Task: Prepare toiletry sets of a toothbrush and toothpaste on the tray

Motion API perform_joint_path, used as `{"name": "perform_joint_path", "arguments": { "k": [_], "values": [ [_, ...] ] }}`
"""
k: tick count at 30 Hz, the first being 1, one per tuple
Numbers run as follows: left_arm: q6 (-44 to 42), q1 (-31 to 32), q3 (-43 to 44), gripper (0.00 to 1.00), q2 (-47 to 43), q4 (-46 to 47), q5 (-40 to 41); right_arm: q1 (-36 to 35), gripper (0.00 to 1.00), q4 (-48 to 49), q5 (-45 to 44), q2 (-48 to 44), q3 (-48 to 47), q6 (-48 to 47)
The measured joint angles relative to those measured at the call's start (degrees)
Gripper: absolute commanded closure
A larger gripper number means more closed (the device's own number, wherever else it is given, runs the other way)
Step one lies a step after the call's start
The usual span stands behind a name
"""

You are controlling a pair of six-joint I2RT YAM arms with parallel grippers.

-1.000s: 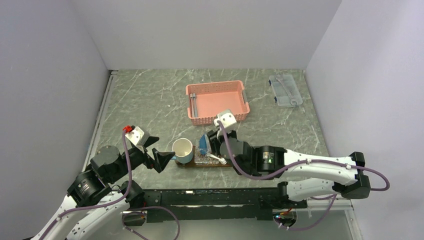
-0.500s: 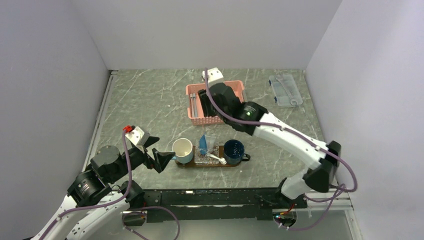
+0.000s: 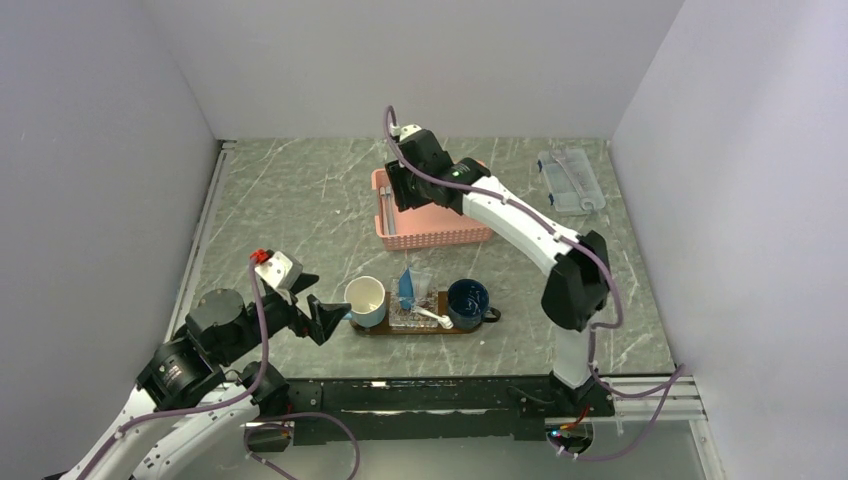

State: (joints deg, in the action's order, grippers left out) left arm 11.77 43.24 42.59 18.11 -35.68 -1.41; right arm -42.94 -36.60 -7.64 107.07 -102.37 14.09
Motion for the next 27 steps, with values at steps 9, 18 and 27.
{"name": "perform_joint_path", "arguments": {
  "k": [9, 18, 27],
  "values": [
    [0.15, -0.04, 0.00, 0.00, 0.09, -1.92, 3.45, 3.45, 0.51, -0.50, 4.26, 13.62, -7.54, -0.46],
    [0.15, -0.22, 0.00, 0.01, 2.43, -2.51, 5.92, 4.35, 0.53, -0.11, 6.16, 22.53, -13.35, -0.44],
    [0.15, -0.31, 0.00, 0.01, 2.75, -2.86, 6.67, 4.33, 0.56, 1.16, 6.36, 27.43, -14.36, 0.07]
  ]
}}
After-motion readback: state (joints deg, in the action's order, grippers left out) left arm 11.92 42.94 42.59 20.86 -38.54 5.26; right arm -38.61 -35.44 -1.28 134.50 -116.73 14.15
